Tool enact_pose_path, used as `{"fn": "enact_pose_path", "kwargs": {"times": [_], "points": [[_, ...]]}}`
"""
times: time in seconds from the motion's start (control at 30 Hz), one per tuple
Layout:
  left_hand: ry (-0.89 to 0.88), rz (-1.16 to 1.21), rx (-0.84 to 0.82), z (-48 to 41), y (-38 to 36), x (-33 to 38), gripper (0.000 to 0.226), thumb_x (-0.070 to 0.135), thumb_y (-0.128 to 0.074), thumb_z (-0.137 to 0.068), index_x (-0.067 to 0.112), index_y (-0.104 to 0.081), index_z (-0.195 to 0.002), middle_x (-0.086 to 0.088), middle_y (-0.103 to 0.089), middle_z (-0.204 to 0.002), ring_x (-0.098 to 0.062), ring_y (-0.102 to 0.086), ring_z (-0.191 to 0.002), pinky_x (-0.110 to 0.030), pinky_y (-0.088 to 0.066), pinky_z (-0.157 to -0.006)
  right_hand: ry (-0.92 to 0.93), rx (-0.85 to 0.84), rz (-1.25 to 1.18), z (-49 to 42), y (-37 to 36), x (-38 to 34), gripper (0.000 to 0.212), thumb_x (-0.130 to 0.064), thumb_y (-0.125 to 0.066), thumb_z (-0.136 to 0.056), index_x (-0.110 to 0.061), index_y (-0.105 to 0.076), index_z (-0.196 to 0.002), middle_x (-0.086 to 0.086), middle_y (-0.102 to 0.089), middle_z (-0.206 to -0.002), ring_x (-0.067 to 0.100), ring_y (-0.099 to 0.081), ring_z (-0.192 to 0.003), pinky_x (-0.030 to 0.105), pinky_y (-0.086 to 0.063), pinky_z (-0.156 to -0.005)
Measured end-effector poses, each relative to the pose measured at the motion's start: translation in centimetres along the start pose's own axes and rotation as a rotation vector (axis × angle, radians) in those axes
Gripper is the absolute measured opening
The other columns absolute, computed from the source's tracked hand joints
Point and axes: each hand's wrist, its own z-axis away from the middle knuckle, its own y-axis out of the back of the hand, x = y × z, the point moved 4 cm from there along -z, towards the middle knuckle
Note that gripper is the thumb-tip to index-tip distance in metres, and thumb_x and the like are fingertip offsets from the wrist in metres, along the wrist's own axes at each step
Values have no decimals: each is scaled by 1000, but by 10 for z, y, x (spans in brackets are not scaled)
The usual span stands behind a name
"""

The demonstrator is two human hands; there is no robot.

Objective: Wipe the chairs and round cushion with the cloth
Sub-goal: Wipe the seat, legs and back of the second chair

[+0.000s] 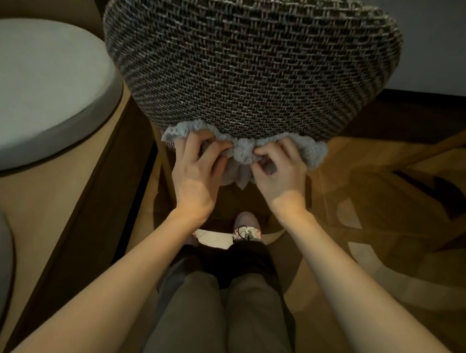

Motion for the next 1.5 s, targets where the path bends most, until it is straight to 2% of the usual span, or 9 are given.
{"fn": "enact_pose_path", "kwargs": {"times": [0.2, 0.3, 0.5, 0.67, 0.8, 0.97, 1.1, 1.3, 1.5], "points": [[220, 214, -87, 5, 8, 10, 15, 7, -68, -84, 6, -69, -99, -17, -53, -112, -25, -46, -107, -28, -44, -86, -110, 3, -137, 5, 9, -5, 13, 2, -75, -74, -1, -67, -84, 11, -60, -90, 20, -63, -73, 32, -54, -68], [226, 263, 74, -12, 46, 26, 16, 6, -69, -82, 4, -67, -98, -17, -52, -109, -23, -47, -105, -13, -35, -90, -37, 187, -141, -3, 36, -41, 16, 0, -75, -75, -2, -69, -89, 9, -59, -92, 16, -64, -82, 29, -56, -73], [142, 322, 334, -75, 121, 44, 19, 16, -66, -87, 7, -66, -104, -16, -50, -112, -23, -47, -111, -24, -40, -97, 112, 339, -241, -53, 68, -125, 21, -6, -70, -81, -7, -71, -102, 5, -61, -96, 16, -64, -85, 32, -56, -72], [162, 303, 178, -91, 113, 29, 15, 9, -66, -84, 7, -66, -99, -12, -51, -110, -23, -49, -109, -24, -42, -93, 121, 399, -149, -60, 57, -126, 16, -5, -71, -79, -5, -75, -95, 10, -63, -82, 19, -63, -69, 30, -54, -62], [150, 265, 131, -79, 97, 13, 15, 4, -64, -82, 5, -65, -97, -2, -47, -106, -14, -45, -103, -8, -34, -88, 80, 387, -93, -52, 36, -111, 17, -7, -73, -76, -8, -77, -93, 9, -65, -81, 17, -64, -68, 25, -53, -63], [261, 315, -88, -41, 55, -23, 20, 5, -65, -84, 5, -63, -105, -8, -46, -117, -20, -40, -115, -25, -36, -97, 50, 163, -54, -24, -1, -80, 23, -6, -74, -77, -9, -75, -99, 8, -64, -94, 20, -67, -79, 32, -57, -70], [246, 303, -119, -18, 32, -42, 19, 2, -67, -82, 2, -63, -101, -9, -45, -113, -7, -39, -106, -8, -36, -88, -13, 29, -38, -5, -29, -54, 21, -2, -73, -77, -7, -74, -98, 9, -63, -93, 23, -66, -78, 32, -56, -68], [377, 326, -305, 0, 16, -56, 20, -1, -65, -84, -1, -64, -104, -17, -48, -113, -29, -53, -107, -33, -48, -89, -100, -60, -8, 5, -42, -50, 22, 2, -75, -74, -6, -76, -95, 9, -66, -91, 24, -67, -81, 24, -53, -74], [351, 452, 18, -24, 86, -23, 18, 4, -62, -87, 10, -59, -104, 0, -46, -112, -11, -48, -112, -33, -45, -97, 82, 189, -29, -5, 10, -113, 25, -3, -73, -80, -5, -73, -105, 7, -63, -91, 5, -56, -85, 6, -41, -84]]}}
